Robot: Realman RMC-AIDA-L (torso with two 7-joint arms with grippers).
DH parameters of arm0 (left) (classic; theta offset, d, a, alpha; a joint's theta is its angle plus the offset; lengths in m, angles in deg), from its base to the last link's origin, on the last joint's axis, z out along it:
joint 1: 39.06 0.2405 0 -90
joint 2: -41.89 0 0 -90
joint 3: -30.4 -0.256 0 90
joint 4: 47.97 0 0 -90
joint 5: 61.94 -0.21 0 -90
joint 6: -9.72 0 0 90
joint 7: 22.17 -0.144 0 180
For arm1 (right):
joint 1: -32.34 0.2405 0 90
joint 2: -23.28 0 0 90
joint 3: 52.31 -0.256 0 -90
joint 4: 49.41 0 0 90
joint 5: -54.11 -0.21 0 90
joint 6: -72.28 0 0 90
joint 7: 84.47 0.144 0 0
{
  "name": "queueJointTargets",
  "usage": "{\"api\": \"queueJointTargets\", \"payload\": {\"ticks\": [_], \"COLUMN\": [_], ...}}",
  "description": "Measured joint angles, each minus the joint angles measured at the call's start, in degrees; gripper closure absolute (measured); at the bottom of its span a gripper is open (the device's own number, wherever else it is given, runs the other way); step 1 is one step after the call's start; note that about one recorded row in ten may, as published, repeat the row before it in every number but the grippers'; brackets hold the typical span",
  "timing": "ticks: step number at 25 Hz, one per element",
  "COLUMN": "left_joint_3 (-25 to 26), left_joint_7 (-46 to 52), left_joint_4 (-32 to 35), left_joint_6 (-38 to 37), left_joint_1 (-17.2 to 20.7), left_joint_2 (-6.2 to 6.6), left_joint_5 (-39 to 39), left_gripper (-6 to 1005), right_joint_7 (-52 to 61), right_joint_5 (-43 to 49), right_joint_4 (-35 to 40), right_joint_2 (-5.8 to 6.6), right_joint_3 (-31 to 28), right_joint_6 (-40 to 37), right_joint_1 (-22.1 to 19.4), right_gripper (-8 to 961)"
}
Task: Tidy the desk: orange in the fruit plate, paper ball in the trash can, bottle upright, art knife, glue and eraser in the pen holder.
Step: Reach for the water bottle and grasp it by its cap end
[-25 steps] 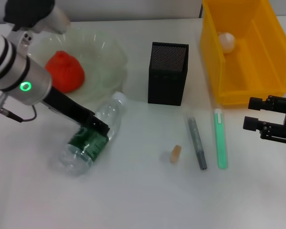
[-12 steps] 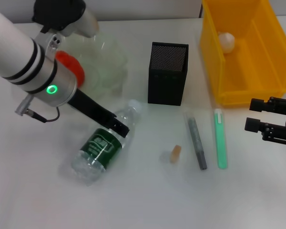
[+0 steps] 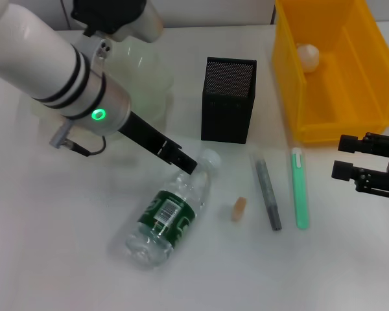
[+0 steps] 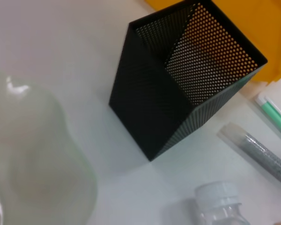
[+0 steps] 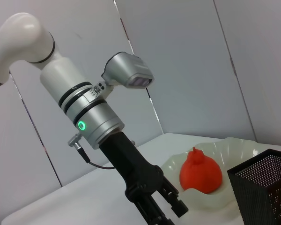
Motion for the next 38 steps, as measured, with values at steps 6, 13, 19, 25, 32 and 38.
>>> {"api": "queueJointTargets", "payload": {"ticks": [6,13,19,25,32,38], "left_joint_3": [-3.4,-3.5,-4.5,-6.6,-10.9,-13.3], "left_joint_7": [0.7,0.4,0.8,1.4,3.2,3.3], "left_joint_4": [-0.5,-0.6,-0.7,-0.7,-3.1,-5.4], "left_joint_6": [2.7,3.6,4.3,5.6,9.8,13.2], "left_joint_1": [-0.9,-1.4,-1.9,-2.0,-2.6,-3.1], "left_joint_2": [0.00,0.00,0.00,0.01,0.00,0.00], "left_joint_5": [2.5,5.2,7.1,8.4,9.1,9.0], "left_gripper": [207,208,209,211,212,213], "right_joint_7": [-0.1,-0.3,-1.1,-1.7,-2.7,-3.0], "right_joint_5": [0.0,0.2,0.3,0.4,0.4,0.4], "right_joint_4": [-0.3,-0.4,-0.4,-0.4,-1.3,-1.5], "right_joint_2": [0.00,0.22,0.44,0.45,0.45,0.48], "right_joint_3": [-0.3,-3.7,-7.1,-8.0,-8.1,-8.1], "right_joint_6": [0.0,-0.2,0.2,0.3,0.4,0.4], "right_joint_1": [0.0,-0.8,-1.7,-2.3,-2.5,-2.5], "right_gripper": [311,311,310,310,310,311]}}
